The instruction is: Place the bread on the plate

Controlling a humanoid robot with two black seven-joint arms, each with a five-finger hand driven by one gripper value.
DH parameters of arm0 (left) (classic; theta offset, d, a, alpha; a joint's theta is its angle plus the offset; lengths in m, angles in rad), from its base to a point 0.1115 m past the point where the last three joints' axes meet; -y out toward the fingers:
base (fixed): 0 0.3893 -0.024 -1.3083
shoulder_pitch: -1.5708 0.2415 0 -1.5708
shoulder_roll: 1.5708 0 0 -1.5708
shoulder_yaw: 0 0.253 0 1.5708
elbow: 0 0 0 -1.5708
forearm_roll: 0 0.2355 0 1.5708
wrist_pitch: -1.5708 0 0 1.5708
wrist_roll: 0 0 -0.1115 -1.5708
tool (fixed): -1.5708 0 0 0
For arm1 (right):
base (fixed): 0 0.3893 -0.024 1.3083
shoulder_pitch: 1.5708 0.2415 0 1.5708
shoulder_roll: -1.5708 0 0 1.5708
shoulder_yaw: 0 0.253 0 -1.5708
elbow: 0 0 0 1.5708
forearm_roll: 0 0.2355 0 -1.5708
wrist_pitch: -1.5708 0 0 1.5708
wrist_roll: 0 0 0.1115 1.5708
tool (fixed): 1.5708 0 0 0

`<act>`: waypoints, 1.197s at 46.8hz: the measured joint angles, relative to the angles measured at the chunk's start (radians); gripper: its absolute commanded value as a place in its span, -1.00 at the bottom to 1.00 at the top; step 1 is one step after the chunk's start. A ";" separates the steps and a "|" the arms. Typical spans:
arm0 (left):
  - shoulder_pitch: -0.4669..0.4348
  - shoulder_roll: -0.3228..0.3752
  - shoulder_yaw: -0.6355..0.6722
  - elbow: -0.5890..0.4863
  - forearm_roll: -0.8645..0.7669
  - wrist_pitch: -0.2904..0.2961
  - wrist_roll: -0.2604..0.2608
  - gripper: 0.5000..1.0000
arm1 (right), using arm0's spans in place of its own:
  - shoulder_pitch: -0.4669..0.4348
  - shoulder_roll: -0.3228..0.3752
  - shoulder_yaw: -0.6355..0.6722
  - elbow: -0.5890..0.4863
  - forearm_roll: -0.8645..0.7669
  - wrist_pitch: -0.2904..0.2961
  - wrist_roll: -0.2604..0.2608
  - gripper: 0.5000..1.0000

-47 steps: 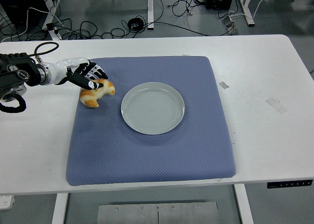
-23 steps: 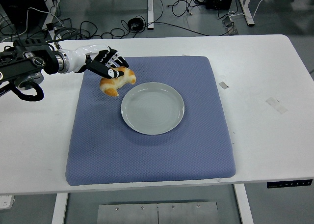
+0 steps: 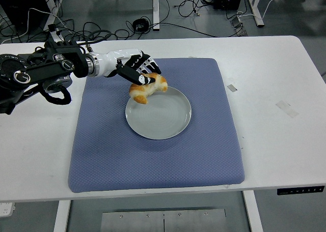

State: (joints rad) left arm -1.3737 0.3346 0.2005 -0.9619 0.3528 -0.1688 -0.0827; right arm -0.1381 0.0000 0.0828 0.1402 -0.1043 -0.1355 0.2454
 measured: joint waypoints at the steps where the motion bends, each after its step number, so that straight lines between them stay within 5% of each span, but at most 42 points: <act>1: 0.001 -0.002 0.000 0.000 0.000 0.000 0.000 -0.72 | 0.000 0.000 0.000 0.000 0.000 0.000 0.000 1.00; 56: 0.080 -0.042 0.005 0.002 0.002 0.010 -0.001 -0.55 | 0.000 0.000 0.000 0.000 0.000 0.000 0.000 1.00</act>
State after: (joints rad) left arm -1.2932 0.2930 0.2057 -0.9601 0.3544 -0.1588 -0.0832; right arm -0.1381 0.0000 0.0829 0.1402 -0.1043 -0.1350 0.2453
